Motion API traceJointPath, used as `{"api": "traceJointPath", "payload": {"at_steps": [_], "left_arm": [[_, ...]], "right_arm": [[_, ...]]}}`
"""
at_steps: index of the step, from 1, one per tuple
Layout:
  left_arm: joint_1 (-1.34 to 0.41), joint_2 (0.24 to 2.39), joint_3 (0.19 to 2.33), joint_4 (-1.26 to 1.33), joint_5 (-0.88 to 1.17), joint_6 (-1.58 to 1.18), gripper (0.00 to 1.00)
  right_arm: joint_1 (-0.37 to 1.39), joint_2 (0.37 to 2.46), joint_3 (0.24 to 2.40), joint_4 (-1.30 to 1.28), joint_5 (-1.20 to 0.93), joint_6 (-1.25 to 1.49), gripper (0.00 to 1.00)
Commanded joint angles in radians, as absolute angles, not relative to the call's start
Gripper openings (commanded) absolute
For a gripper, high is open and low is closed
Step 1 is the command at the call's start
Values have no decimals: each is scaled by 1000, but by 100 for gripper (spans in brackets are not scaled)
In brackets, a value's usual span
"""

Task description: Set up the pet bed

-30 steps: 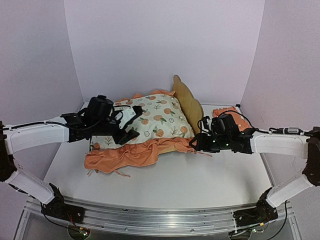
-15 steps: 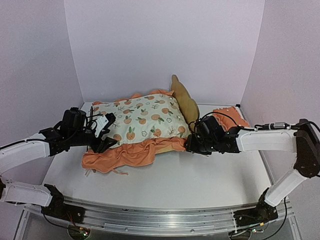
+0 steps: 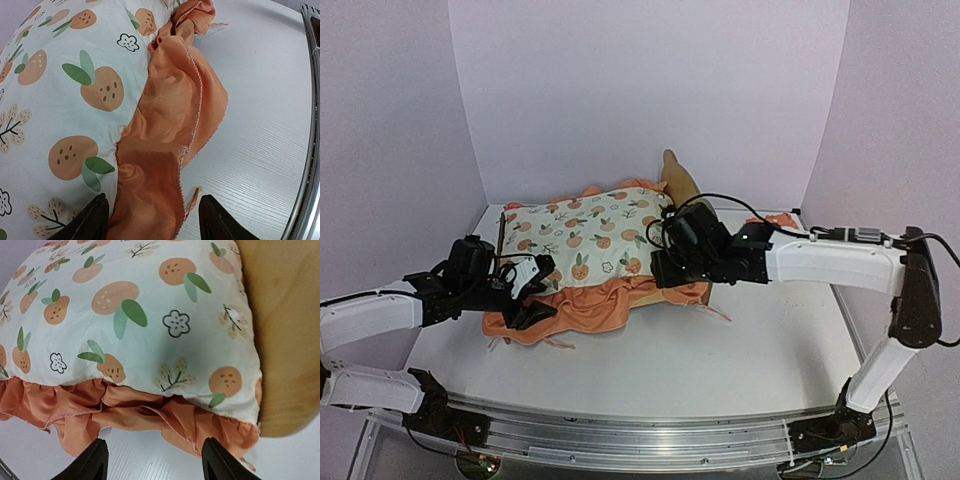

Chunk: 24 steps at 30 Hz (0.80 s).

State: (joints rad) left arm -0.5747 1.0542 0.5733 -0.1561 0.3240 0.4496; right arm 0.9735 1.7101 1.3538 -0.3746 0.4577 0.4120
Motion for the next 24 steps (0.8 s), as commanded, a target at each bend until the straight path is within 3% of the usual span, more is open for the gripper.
{"api": "traceJointPath", "payload": {"at_steps": [1,9,14,21,24], "left_arm": [[-572,1045,567,-101,355,511,58],[-572,1048,544,-92,345,525,39],[-572,1056,528,-91,330,550,37],[-572,1062,508,-69,298,590,28],[-572,1062,515,-62,277,591,24]], "right_arm": [[912,1828,1465,-430,370,302,63],[877,1903,1493,-486,309,297,50],[873,1903,1465,-496,247,313,39],[860,1855,1446,-518,237,301,3],[839,1807,1430,-520,205,286,0]]}}
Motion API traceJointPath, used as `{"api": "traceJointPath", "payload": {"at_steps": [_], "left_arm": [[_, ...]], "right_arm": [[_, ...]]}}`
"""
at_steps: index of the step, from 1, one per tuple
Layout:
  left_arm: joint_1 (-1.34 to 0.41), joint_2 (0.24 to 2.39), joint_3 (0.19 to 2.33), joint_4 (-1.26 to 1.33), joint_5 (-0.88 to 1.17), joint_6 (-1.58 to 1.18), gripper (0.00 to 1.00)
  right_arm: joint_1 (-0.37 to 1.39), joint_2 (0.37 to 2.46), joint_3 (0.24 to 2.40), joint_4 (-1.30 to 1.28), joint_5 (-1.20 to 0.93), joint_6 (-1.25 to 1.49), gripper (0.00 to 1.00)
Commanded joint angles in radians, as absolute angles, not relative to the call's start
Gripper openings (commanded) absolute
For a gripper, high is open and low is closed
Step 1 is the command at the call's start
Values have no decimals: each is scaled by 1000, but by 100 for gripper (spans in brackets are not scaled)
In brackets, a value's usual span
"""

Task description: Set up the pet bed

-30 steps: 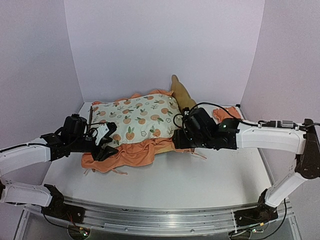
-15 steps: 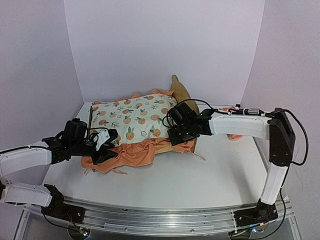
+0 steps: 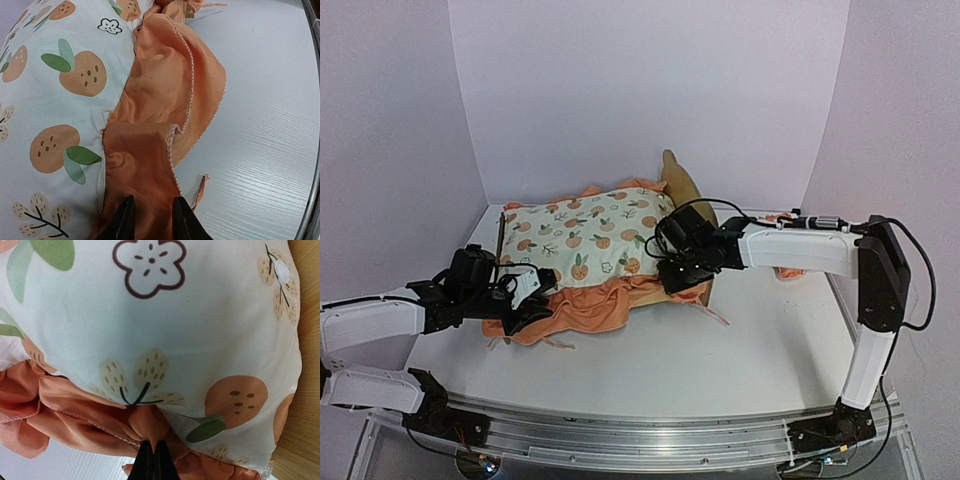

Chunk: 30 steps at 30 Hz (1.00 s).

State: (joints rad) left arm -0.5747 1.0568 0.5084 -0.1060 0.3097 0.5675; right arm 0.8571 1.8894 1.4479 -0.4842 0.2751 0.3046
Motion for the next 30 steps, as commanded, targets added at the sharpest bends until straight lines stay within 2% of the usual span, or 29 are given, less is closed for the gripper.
{"api": "traceJointPath", "payload": {"at_steps": [1,7,20,21,22,24,27,30], "left_arm": [[-572,1062,519,-59,272,585,21],[-571,1064,538,-47,242,566,1],[-571,1057,529,-44,218,578,0],[-571,1056,528,-42,218,578,0],[-571,1057,528,-39,219,578,0],[-571,1057,529,-40,227,581,0],[-571,1055,537,-51,243,585,1],[-571,1048,544,-64,266,588,6]], "right_arm": [[832,1785,1420,-520,188,280,0],[800,1703,1378,-520,64,241,0],[759,1593,1274,-521,8,245,0],[759,1595,1273,-522,8,248,8],[758,1598,1271,-524,6,253,20],[759,1606,1272,-525,-43,259,34],[758,1591,1269,-529,-70,261,42],[752,1535,1252,-534,-47,262,46]]}}
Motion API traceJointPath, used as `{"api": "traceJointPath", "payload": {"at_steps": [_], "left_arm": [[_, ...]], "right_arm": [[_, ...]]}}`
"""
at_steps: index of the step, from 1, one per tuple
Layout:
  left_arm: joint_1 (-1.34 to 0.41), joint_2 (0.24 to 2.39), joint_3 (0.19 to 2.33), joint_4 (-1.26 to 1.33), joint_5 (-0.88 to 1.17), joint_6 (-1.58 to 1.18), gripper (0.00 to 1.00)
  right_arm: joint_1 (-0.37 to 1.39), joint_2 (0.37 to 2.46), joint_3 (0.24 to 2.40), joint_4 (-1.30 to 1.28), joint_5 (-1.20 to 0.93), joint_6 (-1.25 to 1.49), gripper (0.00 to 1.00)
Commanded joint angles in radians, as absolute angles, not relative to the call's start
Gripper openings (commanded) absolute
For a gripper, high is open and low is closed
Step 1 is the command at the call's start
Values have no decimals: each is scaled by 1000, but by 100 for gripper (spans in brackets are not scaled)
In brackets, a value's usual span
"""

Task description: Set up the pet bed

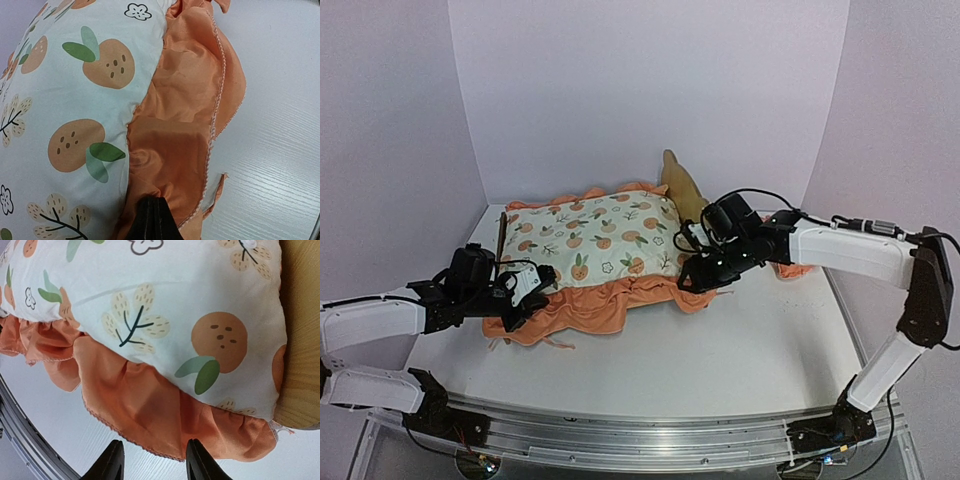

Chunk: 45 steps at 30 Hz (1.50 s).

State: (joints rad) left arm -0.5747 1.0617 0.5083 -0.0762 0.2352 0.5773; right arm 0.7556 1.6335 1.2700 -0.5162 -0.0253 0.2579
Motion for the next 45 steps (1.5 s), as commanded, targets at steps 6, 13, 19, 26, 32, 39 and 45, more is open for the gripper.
{"api": "traceJointPath", "payload": {"at_steps": [6,13,19,26,32,39,45], "left_arm": [[-571,1028,566,-80,320,574,14],[-571,1014,656,-77,367,497,32],[-557,1043,725,-92,364,443,55],[-518,1085,779,-125,374,418,63],[-517,1134,829,-156,381,427,72],[-515,1167,884,-190,321,449,86],[-515,1165,862,-163,315,455,90]], "right_arm": [[654,1339,1189,-555,106,295,51],[336,1329,1193,-664,316,311,67],[54,1635,1399,-667,252,325,78],[-124,1889,1512,-555,115,567,97],[-133,1945,1325,-175,169,848,98],[-132,2044,1189,133,135,1038,78],[-132,2007,1178,242,112,968,4]]}}
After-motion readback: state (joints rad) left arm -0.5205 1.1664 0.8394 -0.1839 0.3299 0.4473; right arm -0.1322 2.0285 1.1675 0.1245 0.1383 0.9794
